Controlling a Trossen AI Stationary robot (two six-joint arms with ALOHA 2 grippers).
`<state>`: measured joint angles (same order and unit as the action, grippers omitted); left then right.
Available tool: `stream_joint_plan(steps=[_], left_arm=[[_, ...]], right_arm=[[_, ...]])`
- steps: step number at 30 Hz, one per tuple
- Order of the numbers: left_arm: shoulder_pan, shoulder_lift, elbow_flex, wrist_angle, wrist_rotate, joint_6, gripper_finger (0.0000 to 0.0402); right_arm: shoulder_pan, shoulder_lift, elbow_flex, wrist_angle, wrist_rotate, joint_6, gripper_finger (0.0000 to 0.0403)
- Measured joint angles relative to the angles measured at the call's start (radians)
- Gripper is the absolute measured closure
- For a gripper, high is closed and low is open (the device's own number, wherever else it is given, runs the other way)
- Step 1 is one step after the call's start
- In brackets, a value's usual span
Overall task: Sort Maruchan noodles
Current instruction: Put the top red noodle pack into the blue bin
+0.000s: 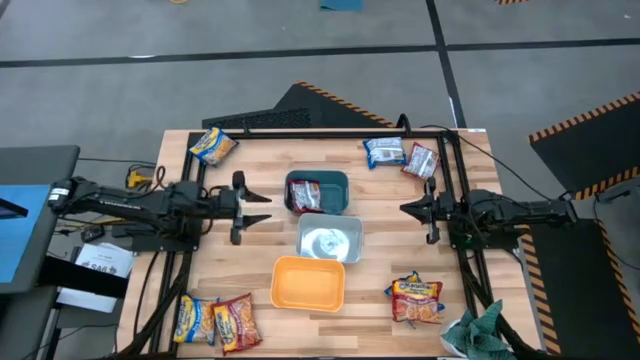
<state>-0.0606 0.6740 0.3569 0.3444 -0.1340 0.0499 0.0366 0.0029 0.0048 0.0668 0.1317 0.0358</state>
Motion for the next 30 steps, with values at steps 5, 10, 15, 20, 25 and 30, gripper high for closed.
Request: stream_joint_plan(steps=[5, 10, 15, 20, 25, 30], left_arm=[[-0.024, -0.016, 0.0, 0.017, 0.002, 0.036, 0.0221], [-0.024, -0.016, 0.0, 0.02, -0.002, 0.035, 0.0221], [-0.024, -0.016, 0.0, 0.02, -0.007, 0.036, 0.0221], [-0.024, -0.016, 0.0, 0.02, -0.009, 0.045, 0.0221], [-0.023, -0.016, 0.0, 0.007, -0.01, 0.044, 0.0221], [-0.023, -0.016, 0.0, -0.006, -0.011, 0.042, 0.0221]], right_arm=[[-0.011, 0.024, 0.0, 0.332, 0.009, 0.098, 0.0359], [-0.045, 0.113, 0.0, 0.653, 0.009, 0.052, 0.0359], [-0.079, 0.287, 0.02, 0.736, 0.008, 0.042, 0.0359], [-0.119, 0.522, 0.086, 0.745, 0.086, 0.138, 0.0359], [-0.16, 0.702, 0.144, 0.734, 0.222, 0.164, 0.0359], [-0.225, 0.791, 0.179, 0.593, 0.253, 0.202, 0.0359]])
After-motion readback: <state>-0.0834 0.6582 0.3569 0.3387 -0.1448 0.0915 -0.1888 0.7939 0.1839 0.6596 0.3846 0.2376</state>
